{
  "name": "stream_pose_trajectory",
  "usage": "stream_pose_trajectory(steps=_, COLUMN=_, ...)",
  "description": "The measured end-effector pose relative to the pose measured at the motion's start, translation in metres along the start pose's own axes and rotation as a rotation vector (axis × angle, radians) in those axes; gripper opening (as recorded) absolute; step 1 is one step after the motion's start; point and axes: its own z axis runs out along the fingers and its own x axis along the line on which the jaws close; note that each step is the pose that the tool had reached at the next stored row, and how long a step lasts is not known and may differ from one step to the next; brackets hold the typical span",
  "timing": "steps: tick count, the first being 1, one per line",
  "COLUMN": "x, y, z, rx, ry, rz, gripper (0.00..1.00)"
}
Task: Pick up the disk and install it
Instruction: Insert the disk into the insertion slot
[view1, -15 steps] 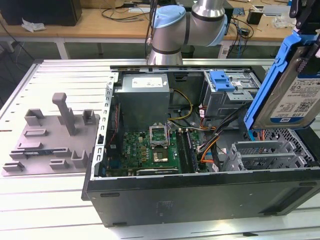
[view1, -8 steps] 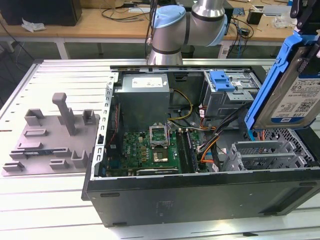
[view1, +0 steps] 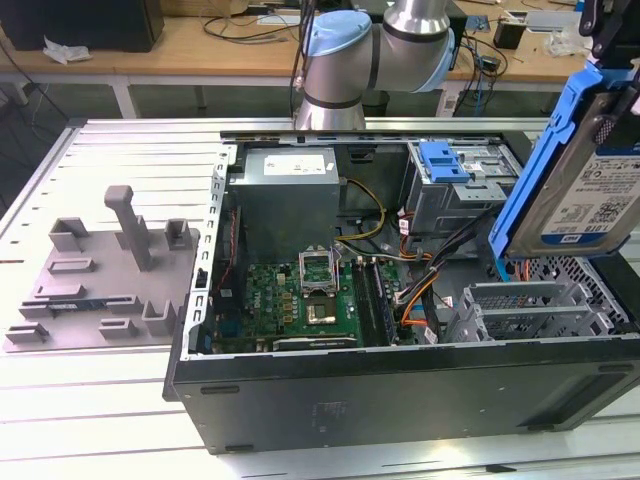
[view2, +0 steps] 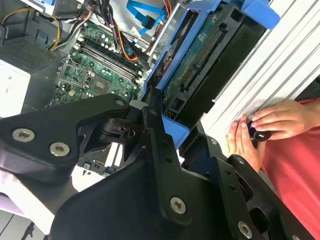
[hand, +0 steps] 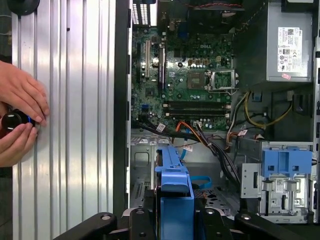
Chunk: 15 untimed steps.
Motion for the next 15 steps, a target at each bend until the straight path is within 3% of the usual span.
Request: stream_pose_trajectory(steps=15, x=-0.0053, y=0.0000, z=0.0020, rx=0.0000, ry=0.0000, rz=0.000, gripper=0.37)
